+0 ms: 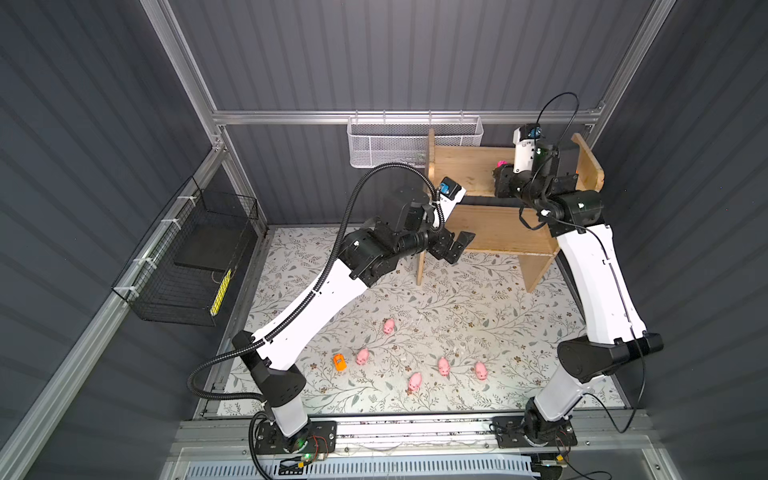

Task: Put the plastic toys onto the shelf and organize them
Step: 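Lower the truck beside the other trucks and open the right gripper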

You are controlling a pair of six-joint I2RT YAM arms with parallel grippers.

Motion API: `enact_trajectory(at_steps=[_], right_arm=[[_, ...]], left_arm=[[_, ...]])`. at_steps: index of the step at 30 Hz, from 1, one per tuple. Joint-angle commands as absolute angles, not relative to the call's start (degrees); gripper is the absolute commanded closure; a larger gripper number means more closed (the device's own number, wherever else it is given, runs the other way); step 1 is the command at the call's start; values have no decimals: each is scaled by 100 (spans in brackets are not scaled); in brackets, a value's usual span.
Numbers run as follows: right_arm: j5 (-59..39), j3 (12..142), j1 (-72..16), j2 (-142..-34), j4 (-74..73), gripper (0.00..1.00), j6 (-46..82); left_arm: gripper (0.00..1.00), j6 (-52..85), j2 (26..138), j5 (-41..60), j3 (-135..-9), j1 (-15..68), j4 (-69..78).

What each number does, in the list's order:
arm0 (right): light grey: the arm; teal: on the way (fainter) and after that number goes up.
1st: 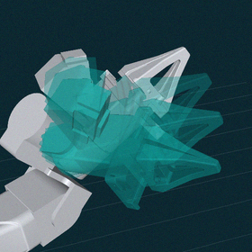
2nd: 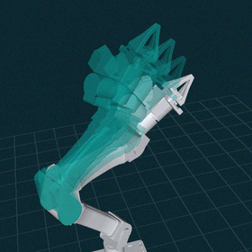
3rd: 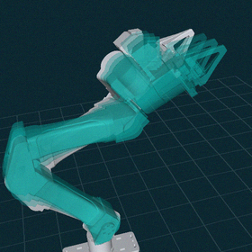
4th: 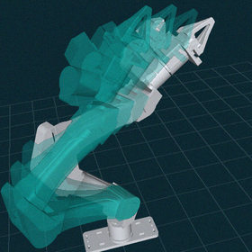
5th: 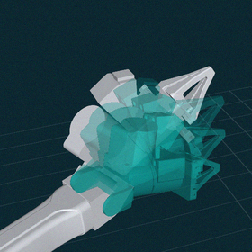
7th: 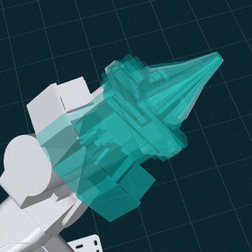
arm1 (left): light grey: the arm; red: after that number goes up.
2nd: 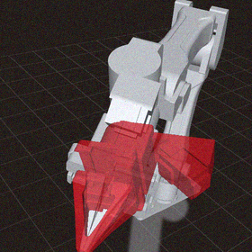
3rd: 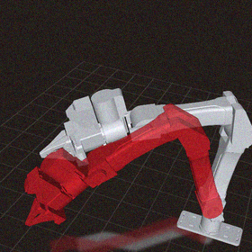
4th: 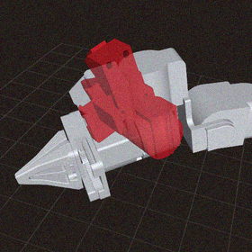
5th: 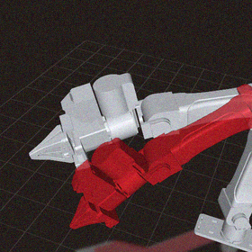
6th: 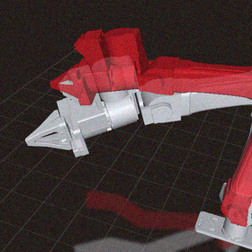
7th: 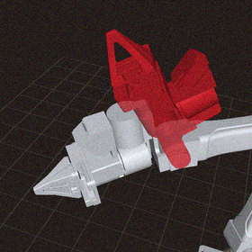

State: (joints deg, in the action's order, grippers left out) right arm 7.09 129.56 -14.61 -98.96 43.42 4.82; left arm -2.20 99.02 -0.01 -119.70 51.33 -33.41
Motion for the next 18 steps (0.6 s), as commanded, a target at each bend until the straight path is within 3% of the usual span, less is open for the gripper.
enact_trajectory(at_steps=[1, 18], right_arm=[[742, 12933, -1433, -9994, 4385, 67, 549], [705, 12985, -1424, -10133, 4390, 66, 622]], left_arm=[[0, -334, 9685, -70, -11861, 5144, -3236], [0, -409, 9537, -235, -11641, 5142, -3161]])
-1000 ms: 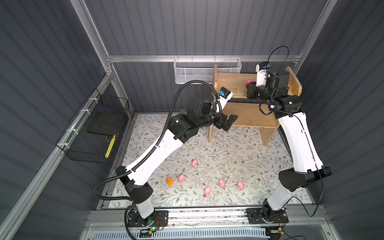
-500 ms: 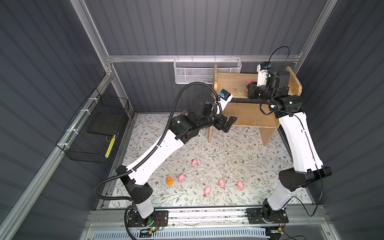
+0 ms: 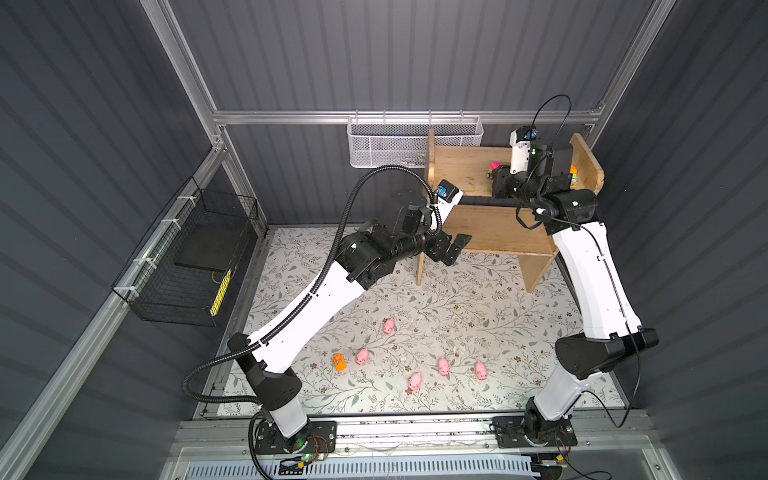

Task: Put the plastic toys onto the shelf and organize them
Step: 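Lower the truck beside the other trucks and open the right gripper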

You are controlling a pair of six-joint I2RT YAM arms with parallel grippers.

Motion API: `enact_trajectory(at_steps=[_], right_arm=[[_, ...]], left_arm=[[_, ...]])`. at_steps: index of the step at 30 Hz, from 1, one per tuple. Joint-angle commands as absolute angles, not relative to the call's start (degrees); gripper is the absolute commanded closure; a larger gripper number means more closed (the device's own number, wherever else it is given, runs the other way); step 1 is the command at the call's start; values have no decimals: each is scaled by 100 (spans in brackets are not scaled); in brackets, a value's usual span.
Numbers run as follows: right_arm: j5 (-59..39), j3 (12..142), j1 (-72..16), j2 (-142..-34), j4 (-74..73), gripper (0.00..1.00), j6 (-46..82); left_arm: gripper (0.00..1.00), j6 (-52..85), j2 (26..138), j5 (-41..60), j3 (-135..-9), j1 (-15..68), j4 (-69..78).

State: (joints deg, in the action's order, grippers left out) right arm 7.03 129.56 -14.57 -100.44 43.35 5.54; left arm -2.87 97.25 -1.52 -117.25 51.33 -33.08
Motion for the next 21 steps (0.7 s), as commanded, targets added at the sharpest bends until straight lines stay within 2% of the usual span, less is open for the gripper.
enact_trajectory(at_steps=[1, 21], right_arm=[[709, 12984, -1424, -10134, 4386, 66, 634], [424, 13282, -1424, -10045, 4372, 50, 842]], left_arm=[[0, -409, 9522, -245, -11637, 5142, -3152], [0, -478, 9345, -395, -11436, 5142, -3034]])
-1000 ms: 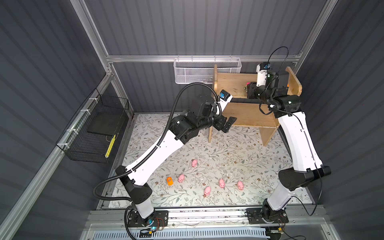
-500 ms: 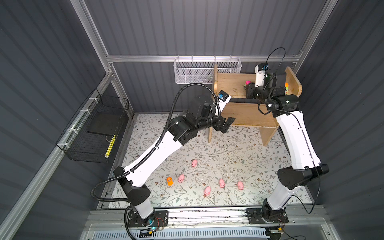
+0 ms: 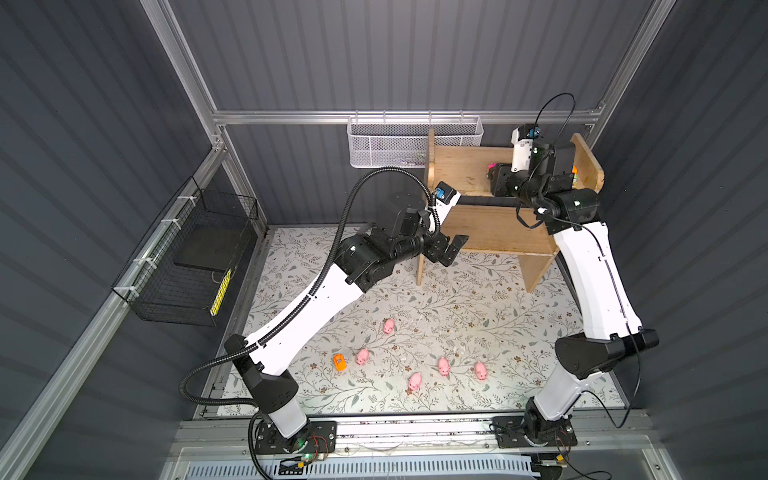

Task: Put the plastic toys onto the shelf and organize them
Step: 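Lower the truck beside the other trucks and open the right gripper, then withdraw the right gripper from the shelf and move it down toward the orange truck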

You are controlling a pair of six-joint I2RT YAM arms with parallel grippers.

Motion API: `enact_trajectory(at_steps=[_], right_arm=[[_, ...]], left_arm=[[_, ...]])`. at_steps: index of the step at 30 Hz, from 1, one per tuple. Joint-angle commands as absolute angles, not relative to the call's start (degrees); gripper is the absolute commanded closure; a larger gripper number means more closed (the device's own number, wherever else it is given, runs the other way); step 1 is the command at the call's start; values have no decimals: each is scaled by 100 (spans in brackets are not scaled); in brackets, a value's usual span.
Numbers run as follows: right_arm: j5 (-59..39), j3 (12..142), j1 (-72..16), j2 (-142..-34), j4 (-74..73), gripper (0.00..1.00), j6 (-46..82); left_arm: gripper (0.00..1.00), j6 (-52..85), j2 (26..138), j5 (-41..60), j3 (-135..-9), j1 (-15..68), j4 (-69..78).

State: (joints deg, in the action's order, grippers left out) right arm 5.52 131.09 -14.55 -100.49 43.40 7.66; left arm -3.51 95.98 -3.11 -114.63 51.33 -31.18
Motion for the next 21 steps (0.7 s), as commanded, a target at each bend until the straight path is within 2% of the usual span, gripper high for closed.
enact_trajectory(at_steps=[1, 12, 21], right_arm=[[381, 13319, -1424, -10040, 4384, 49, 881], [372, 13201, -1541, -9533, 4323, 38, 955], [943, 11198, -2220, -8021, 3663, 29, 882]], left_arm=[[0, -477, 9343, -396, -11435, 5141, -3041], [0, -383, 9013, -528, -11070, 5141, -2957], [0, 104, 7917, -1215, -9482, 5142, -2649]])
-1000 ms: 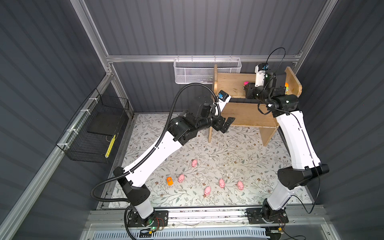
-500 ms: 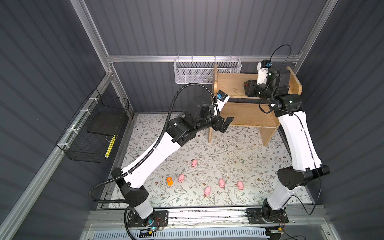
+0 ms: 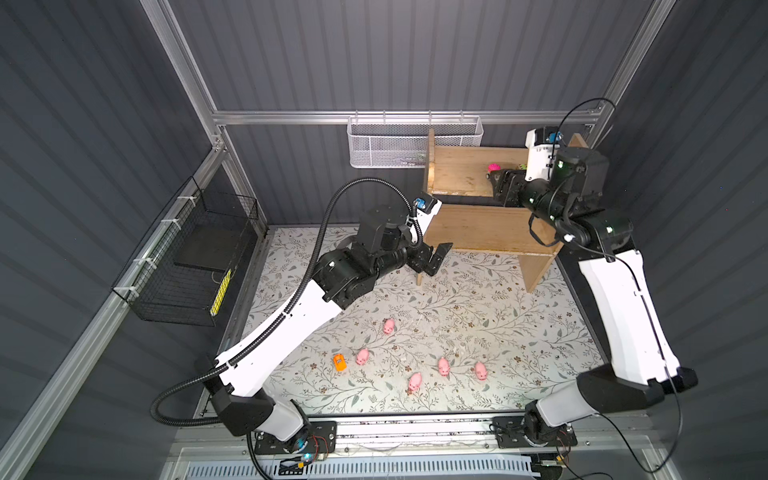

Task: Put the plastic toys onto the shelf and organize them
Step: 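Withdraw the right gripper from the shelf and move it down toward the orange truck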

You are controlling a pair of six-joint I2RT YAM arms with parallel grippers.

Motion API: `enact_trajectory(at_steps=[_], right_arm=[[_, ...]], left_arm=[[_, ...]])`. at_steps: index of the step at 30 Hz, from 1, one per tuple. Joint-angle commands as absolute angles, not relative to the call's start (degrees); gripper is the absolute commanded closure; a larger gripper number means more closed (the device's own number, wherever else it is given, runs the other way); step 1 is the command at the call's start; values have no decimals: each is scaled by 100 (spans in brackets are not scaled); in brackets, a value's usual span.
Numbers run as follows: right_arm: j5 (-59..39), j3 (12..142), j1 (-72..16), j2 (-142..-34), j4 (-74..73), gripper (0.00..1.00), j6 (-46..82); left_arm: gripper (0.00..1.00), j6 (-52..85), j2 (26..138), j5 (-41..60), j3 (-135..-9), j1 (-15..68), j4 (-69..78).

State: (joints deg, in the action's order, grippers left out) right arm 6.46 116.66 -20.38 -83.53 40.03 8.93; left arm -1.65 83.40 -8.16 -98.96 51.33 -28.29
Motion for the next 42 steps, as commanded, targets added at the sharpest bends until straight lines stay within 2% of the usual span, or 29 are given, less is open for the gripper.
enact_trajectory(at_steps=[1, 13, 21, 28, 34, 39, 42], right_arm=[[1005, 10947, -2317, -7848, 3610, 29, 903], [966, 8373, -3150, -6246, 3142, 26, 1496], [1013, 6770, -4126, -5784, 2508, 25, 1986], [917, 5467, -4994, -5884, 1534, 25, 2486], [1432, 4514, -6180, -6327, 256, 27, 2689], [1977, 4385, -7008, -7200, -463, 28, 2628], [2175, 4461, -7375, -7679, -735, 29, 2599]], left_arm=[[0, 188, 7737, -1313, -9221, 5142, -2624], [0, 1885, 5487, -2488, -6483, 5142, -3195], [0, 3097, 4309, -2982, -5334, 5141, -4050], [0, 4042, 3844, -3404, -4676, 5142, -4634], [0, 4327, 4004, -3540, -4079, 5135, -4449], [0, 4263, 4447, -3485, -3844, 5055, -3946], [1, 3996, 4597, -3281, -3868, 4690, -3735]])
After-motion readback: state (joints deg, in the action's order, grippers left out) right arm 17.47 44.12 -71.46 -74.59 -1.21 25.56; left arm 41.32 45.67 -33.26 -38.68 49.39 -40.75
